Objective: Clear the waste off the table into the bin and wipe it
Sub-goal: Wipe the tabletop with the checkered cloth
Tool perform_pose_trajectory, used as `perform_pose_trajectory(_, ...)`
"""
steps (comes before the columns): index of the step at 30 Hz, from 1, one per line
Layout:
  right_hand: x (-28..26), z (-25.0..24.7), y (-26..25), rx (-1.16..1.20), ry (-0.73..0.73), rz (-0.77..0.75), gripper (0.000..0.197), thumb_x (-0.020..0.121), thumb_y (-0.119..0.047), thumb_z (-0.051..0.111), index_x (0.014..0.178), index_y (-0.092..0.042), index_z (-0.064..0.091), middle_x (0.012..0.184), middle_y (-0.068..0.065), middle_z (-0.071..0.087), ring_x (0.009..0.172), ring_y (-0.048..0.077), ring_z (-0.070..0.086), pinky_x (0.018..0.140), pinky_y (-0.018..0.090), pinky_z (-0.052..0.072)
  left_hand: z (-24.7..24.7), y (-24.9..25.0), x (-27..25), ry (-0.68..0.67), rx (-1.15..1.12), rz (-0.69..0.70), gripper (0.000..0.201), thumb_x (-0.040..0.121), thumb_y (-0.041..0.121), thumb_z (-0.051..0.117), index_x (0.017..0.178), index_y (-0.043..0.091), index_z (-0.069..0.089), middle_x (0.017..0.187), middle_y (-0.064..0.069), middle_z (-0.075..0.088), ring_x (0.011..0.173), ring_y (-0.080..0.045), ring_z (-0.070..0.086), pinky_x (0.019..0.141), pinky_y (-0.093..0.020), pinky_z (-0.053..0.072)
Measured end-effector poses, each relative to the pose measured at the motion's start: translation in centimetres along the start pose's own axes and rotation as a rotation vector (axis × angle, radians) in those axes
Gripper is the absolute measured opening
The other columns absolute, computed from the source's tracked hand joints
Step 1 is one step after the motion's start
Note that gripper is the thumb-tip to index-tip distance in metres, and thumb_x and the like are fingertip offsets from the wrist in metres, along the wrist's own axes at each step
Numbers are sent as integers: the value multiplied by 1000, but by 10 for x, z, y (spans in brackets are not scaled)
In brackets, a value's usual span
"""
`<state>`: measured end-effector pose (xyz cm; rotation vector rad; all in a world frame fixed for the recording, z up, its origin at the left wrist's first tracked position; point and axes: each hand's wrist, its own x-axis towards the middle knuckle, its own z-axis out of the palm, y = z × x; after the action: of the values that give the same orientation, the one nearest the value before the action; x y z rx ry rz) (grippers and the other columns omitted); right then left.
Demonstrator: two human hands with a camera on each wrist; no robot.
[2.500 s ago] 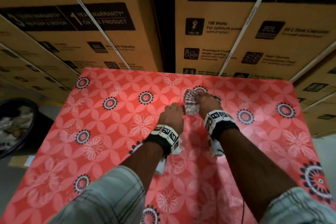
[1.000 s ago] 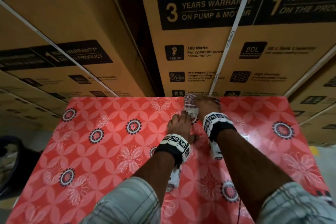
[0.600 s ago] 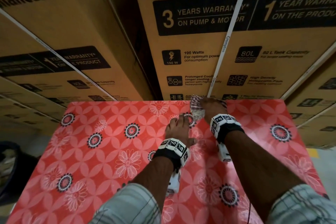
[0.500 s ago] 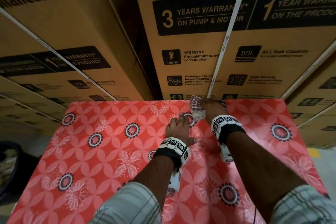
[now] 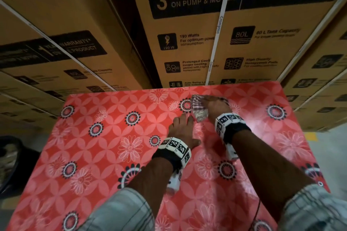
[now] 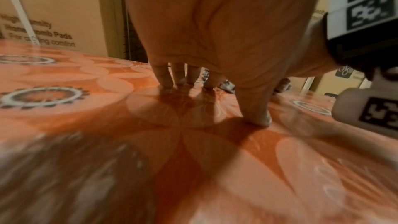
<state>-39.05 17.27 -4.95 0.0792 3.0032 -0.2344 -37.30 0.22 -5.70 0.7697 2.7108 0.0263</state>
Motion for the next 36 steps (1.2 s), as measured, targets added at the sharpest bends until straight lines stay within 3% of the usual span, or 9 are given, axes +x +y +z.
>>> perform_pose_trajectory(5, -28, -1, -3, 78, -28, -1, 56, 82, 5, 47, 133, -18, 50, 140, 9, 49, 120, 28, 54, 100, 40, 47, 9, 4, -10, 31, -33, -41, 93, 83, 56, 62, 154, 17, 15, 160, -11, 13, 141, -34, 21, 110, -46, 29)
perform_pose_trajectory(8, -70, 7, -6, 86, -48, -14, 50, 83, -11, 61, 131, -23, 53, 138, 4, 52, 117, 24, 56, 100, 36, 47, 5, 7, -16, 39, -43, -60, 86, 86, 52, 61, 152, 18, 19, 159, -12, 17, 139, -35, 24, 110, -46, 30)
perform_pose_trajectory(11, -95, 21, -11, 69, -89, -57, 64, 79, -23, 67, 138, -21, 44, 144, 6, 44, 128, 24, 46, 106, 37, 40, 7, 17, -27, 58, -79, -95, 76, 86, 50, 59, 147, 16, 29, 150, -15, 29, 132, -35, 31, 104, -45, 34)
perform_pose_trajectory(16, -82, 9, -13, 22, -135, -34, 64, 86, -13, 58, 145, -16, 32, 154, 6, 27, 139, 25, 30, 113, 37, 29, 20, 26, -53, 51, -64, -67, 83, 78, 49, 71, 141, 15, 31, 143, -12, 33, 127, -32, 34, 100, -44, 39)
perform_pose_trajectory(21, -118, 10, -29, 77, -108, -16, 54, 88, -4, 48, 140, -16, 41, 152, 7, 33, 137, 27, 35, 112, 37, 31, 26, 27, -75, 62, -77, -67, 77, 80, 49, 68, 140, 15, 34, 144, -11, 33, 127, -32, 36, 99, -43, 39)
perform_pose_trajectory(25, -178, 15, -43, 123, -103, -36, 48, 89, -21, 58, 136, -19, 48, 145, 6, 44, 130, 24, 45, 109, 31, 34, 35, 30, -105, 65, -90, -57, 76, 76, 55, 67, 135, 17, 39, 133, -9, 41, 118, -30, 41, 94, -41, 42)
perform_pose_trajectory(28, -208, 20, -54, 109, -155, -34, 60, 85, -28, 62, 140, -19, 41, 148, 5, 38, 132, 22, 41, 110, 30, 31, 43, 36, -129, 25, -115, -38, 75, 75, 55, 67, 133, 15, 40, 130, -9, 40, 118, -31, 40, 93, -44, 44)
perform_pose_trajectory(32, -200, 25, -52, 67, -165, -18, 59, 89, -16, 54, 144, -17, 34, 152, 7, 30, 136, 25, 35, 112, 35, 28, 53, 37, -142, 26, -113, -19, 86, 69, 47, 76, 137, 17, 33, 139, -7, 34, 124, -32, 36, 99, -46, 41)
perform_pose_trajectory(36, -188, 33, -49, 33, -97, 11, 54, 95, -13, 41, 147, -18, 30, 154, 7, 27, 139, 25, 29, 115, 35, 24, 55, 31, -149, 9, -77, 11, 92, 75, 46, 75, 146, 16, 25, 156, -8, 19, 136, -33, 26, 107, -44, 33)
